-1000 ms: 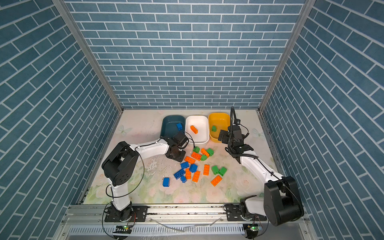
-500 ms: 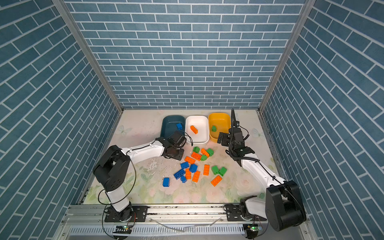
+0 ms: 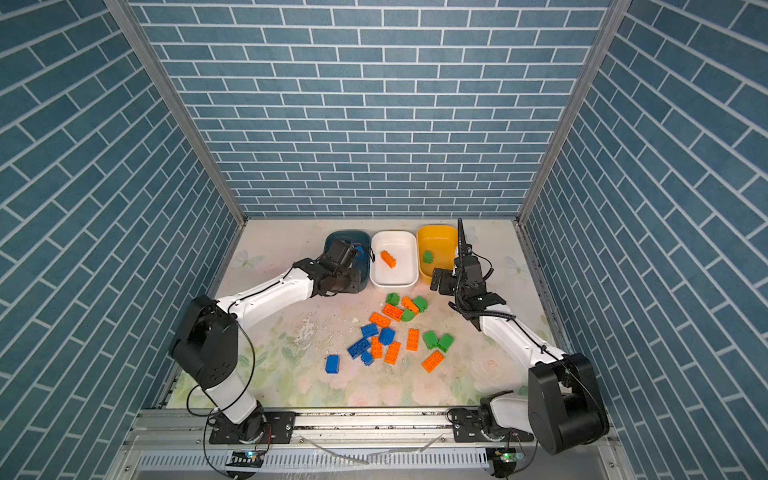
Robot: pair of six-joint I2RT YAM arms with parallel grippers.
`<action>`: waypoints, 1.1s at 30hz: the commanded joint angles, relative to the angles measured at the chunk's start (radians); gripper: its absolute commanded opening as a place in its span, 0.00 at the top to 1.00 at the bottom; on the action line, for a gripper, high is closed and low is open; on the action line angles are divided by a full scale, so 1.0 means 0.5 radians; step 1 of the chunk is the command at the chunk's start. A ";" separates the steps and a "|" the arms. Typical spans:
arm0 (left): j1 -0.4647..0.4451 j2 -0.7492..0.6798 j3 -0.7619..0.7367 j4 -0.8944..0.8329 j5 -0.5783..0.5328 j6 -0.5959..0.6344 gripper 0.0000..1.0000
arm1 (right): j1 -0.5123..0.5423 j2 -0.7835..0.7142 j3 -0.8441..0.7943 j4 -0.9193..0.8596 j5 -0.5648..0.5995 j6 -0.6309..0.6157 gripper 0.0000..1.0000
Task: Sort the legos into containers by color
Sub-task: 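Carry the blue brick with the left gripper and drop it into the teal tub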
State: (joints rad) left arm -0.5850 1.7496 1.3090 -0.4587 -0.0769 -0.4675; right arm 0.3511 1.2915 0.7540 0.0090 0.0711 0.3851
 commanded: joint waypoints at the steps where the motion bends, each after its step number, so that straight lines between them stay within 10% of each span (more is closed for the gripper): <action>1: 0.106 0.125 0.105 0.009 0.048 -0.127 0.78 | 0.027 0.019 0.088 0.016 -0.071 0.003 0.01; 18: 0.277 0.709 0.872 -0.413 -0.069 -0.035 0.72 | 0.210 0.127 0.135 -0.101 -0.213 -0.129 0.01; 33: 0.279 0.512 0.717 -0.203 0.221 -0.002 0.06 | 0.325 0.172 0.137 -0.244 -0.125 -0.163 0.01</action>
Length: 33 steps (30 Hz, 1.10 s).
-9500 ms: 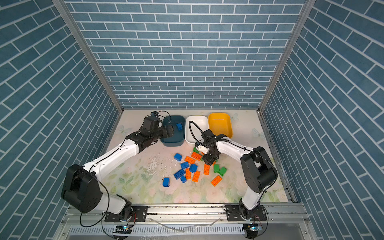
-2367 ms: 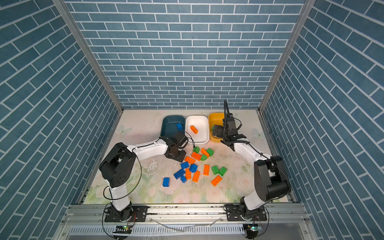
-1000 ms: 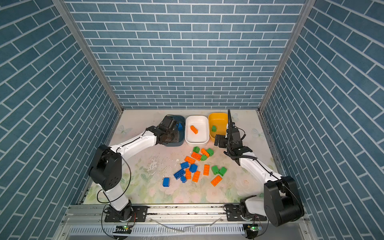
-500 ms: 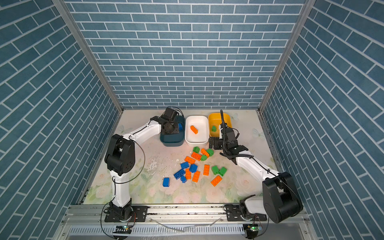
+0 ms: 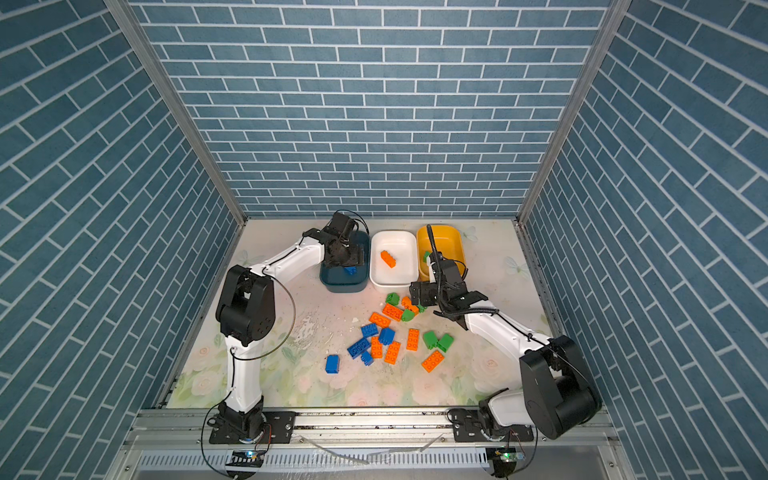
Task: Sort the legos into containers by color
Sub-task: 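Carry the blue brick with the left gripper and drop it into the teal tub, then lower the right gripper into the pile and grasp an orange brick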
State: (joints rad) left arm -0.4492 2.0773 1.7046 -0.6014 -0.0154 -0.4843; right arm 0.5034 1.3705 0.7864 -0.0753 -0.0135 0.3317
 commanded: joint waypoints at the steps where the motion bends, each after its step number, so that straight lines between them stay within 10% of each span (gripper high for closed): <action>1: 0.009 -0.173 -0.104 0.112 0.132 0.040 0.02 | 0.024 0.016 0.070 -0.081 0.044 -0.056 0.01; 14: 0.012 -0.458 -0.405 0.266 0.285 -0.007 0.01 | 0.057 0.137 0.087 -0.358 -0.056 0.036 0.01; 33: 0.044 -0.751 -0.801 0.346 0.133 -0.136 0.01 | 0.125 0.661 0.634 -0.604 -0.359 -0.172 0.48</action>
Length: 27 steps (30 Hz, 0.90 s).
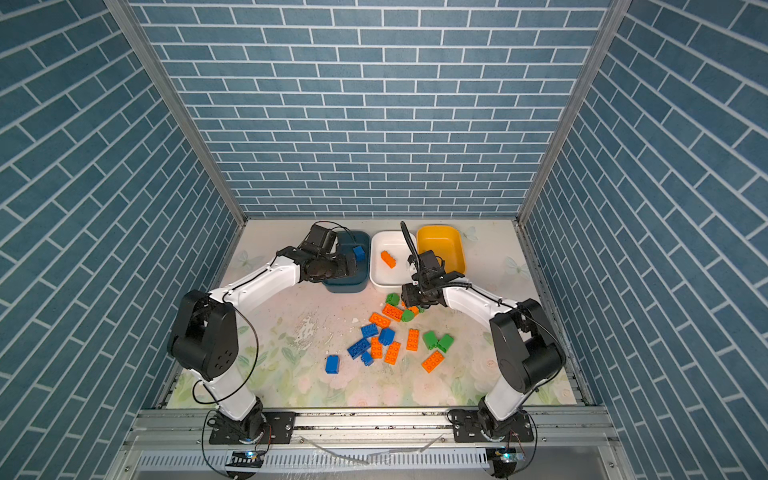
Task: Sort the legos into containers by color
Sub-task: 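Lower the right gripper into the pile and grasp an orange brick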
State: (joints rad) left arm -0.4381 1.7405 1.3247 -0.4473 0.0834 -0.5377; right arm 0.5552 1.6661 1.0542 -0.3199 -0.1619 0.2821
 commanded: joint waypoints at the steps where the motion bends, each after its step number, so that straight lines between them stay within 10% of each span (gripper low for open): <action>1: 0.022 -0.087 -0.050 0.039 -0.071 -0.032 0.01 | 0.027 0.093 0.111 -0.120 -0.056 -0.076 0.49; 27: 0.029 -0.073 -0.071 0.052 -0.039 0.029 0.01 | 0.134 0.159 0.183 -0.215 0.365 -0.174 0.77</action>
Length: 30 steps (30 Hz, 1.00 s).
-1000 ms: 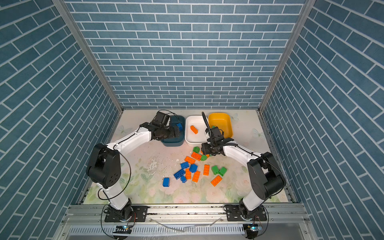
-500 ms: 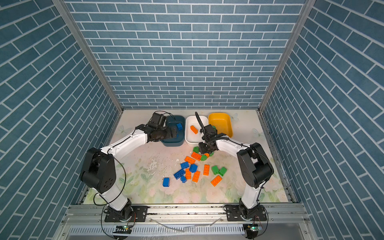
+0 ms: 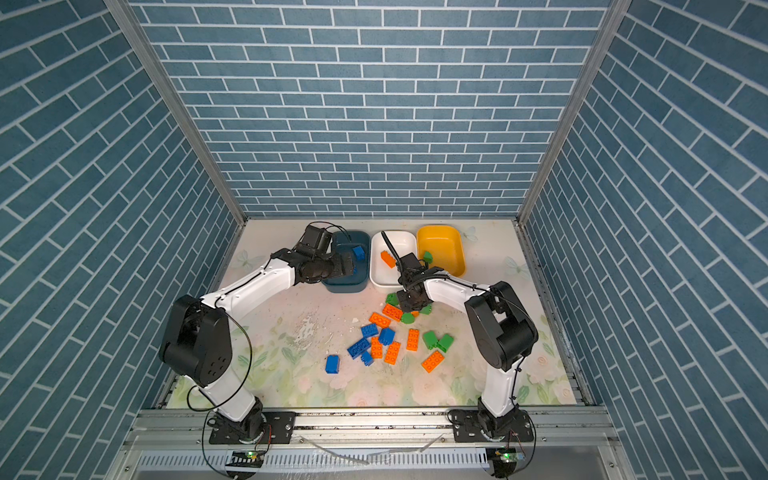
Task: Sort the legos into containers by color
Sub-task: 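Lower the right gripper into the pile and grasp an orange brick, then carry the orange brick with the right gripper and release it into the white tub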
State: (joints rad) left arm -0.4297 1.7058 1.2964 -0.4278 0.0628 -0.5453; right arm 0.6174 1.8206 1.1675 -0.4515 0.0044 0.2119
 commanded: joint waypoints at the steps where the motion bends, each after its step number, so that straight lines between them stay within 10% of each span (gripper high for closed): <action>1: 0.011 -0.014 -0.023 0.024 0.014 0.049 0.01 | 0.014 -0.195 -0.077 0.092 0.028 -0.042 0.78; 13: 0.034 -0.231 -0.304 0.441 0.058 -0.055 0.01 | 0.013 -0.522 -0.234 0.568 -0.162 0.013 0.80; 30: 0.012 -0.325 -0.461 0.561 0.279 -0.001 0.01 | -0.023 0.433 0.985 -0.001 0.190 0.332 0.80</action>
State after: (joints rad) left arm -0.4183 1.5684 1.0958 -0.1699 0.1772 -0.5606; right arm 0.6125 1.9858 1.5444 -0.3241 0.0307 0.3370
